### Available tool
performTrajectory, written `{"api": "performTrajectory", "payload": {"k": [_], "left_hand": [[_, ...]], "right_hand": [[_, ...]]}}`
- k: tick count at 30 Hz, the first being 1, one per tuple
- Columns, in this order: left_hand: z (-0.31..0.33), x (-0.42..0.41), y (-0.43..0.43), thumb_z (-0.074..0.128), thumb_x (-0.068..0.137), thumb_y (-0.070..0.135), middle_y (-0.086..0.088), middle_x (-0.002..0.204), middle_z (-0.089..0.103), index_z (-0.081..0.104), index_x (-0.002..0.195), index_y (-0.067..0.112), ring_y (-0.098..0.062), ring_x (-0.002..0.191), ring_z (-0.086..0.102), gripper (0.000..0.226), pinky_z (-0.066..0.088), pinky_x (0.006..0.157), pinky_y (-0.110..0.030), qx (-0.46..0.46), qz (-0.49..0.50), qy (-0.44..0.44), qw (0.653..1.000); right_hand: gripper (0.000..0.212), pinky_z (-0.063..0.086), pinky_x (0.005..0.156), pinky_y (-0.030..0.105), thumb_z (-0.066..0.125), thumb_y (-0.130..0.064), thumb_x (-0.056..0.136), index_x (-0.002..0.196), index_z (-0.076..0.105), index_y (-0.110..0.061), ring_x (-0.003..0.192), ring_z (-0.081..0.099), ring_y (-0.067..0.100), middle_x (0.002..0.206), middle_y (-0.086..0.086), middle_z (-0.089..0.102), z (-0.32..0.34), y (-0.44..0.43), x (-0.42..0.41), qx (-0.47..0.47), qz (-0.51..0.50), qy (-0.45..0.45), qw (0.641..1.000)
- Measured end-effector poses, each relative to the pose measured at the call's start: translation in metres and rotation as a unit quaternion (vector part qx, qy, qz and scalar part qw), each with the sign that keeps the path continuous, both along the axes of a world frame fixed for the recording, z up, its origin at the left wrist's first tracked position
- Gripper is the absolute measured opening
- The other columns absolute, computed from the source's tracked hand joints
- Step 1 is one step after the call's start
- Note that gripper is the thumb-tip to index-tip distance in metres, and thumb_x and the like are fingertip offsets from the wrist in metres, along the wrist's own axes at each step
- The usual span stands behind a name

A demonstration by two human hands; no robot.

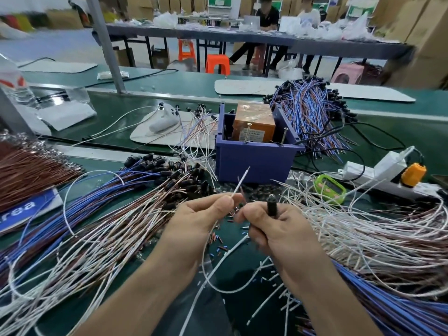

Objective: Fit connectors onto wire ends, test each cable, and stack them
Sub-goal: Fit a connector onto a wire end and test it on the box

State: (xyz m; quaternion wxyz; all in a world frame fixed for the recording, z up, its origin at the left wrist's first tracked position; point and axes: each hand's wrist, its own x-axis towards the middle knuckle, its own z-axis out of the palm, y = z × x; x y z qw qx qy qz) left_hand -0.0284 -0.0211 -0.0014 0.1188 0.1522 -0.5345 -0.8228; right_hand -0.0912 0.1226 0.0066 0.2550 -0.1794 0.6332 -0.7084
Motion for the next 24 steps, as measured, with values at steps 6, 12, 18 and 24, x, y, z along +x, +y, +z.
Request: {"api": "performTrajectory", "payload": {"k": [6,12,18,24], "left_hand": [[0.004,0.003,0.002,0.081,0.063,0.030,-0.021,0.085,0.072,0.083,0.089,0.008,-0.020,0.076,0.072,0.034,0.058,0.067,-0.022,0.043,-0.016,-0.008,0.999],[0.008,0.003,0.000,0.077,0.072,0.024,-0.010,0.070,0.068,0.082,0.077,0.012,-0.018,0.059,0.065,0.014,0.055,0.057,-0.025,0.053,0.016,-0.002,0.998],[0.004,0.002,0.002,0.075,0.067,0.027,0.002,0.075,0.077,0.085,0.075,0.022,-0.001,0.065,0.068,0.013,0.053,0.061,-0.012,0.027,0.120,-0.033,0.992],[0.002,0.000,-0.005,0.076,0.067,0.028,0.001,0.075,0.074,0.084,0.076,0.014,-0.001,0.062,0.062,0.018,0.050,0.057,-0.012,0.010,0.161,-0.046,0.986]], "right_hand": [[0.034,0.025,0.040,0.019,0.060,-0.027,0.100,0.072,0.077,-0.016,0.040,0.030,0.006,0.044,-0.004,0.041,-0.003,-0.004,0.003,0.026,0.055,-0.049,0.997],[0.044,0.033,0.045,0.022,0.050,-0.032,0.104,0.081,0.081,-0.011,0.045,0.045,0.014,0.065,0.017,0.068,0.000,-0.006,0.006,-0.001,0.014,-0.080,0.997],[0.056,0.047,0.086,0.039,0.039,-0.029,0.109,0.072,0.079,-0.017,0.097,0.069,0.021,0.103,0.004,0.079,-0.003,-0.004,0.003,-0.044,-0.127,-0.046,0.990],[0.055,0.052,0.054,0.030,0.044,-0.027,0.108,0.066,0.076,-0.012,0.052,0.059,0.022,0.090,0.024,0.075,0.005,0.002,-0.005,-0.167,-0.118,-0.166,0.965]]}}
